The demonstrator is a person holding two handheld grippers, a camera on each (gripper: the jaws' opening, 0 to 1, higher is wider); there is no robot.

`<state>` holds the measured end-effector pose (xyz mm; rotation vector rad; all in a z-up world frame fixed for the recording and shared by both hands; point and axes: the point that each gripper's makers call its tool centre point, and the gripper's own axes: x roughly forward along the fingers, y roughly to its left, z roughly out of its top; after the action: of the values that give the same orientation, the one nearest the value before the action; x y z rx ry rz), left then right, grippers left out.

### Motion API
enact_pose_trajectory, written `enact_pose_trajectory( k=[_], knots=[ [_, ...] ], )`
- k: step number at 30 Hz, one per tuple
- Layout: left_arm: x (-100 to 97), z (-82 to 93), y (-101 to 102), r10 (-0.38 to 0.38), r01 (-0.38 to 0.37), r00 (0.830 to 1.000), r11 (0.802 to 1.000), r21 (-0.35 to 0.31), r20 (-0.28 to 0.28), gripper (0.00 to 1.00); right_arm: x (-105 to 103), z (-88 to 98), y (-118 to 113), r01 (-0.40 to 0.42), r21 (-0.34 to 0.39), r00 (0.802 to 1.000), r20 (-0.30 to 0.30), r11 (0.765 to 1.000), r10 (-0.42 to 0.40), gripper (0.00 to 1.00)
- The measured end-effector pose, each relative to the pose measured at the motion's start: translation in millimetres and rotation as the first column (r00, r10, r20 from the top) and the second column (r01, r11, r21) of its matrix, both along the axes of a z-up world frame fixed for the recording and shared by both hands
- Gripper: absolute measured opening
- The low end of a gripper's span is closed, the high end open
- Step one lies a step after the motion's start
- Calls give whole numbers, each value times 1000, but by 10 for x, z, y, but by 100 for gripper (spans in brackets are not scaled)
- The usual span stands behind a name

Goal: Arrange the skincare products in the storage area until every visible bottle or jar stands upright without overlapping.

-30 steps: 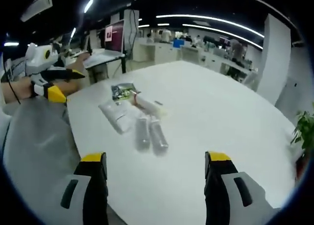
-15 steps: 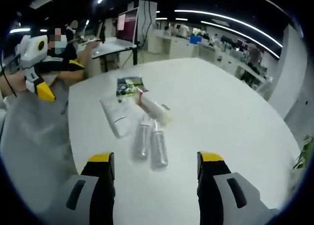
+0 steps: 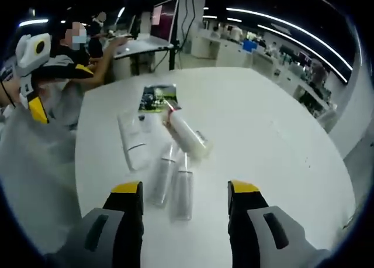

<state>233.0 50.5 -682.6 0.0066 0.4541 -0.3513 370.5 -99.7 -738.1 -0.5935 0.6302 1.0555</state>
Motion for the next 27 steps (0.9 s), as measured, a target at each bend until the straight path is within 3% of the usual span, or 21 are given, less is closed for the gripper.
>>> enact_pose_trajectory(
  k=[5,14,27],
  knots=[
    [2,-1,18,10,-10,1000,1000,-6,0,80,37,-76,196,-81,-52,997,13,995,82,57],
    [1,-23,33,5,-5,1000,1000,10,-6,79,214,-165,543,-162,-71,987,-7,984,162,53],
    [-6,-13,10,7,-7,1000,1000,18,-10,79,350,-402,987,-291,-152,956,-24,944,291,49]
  ],
)
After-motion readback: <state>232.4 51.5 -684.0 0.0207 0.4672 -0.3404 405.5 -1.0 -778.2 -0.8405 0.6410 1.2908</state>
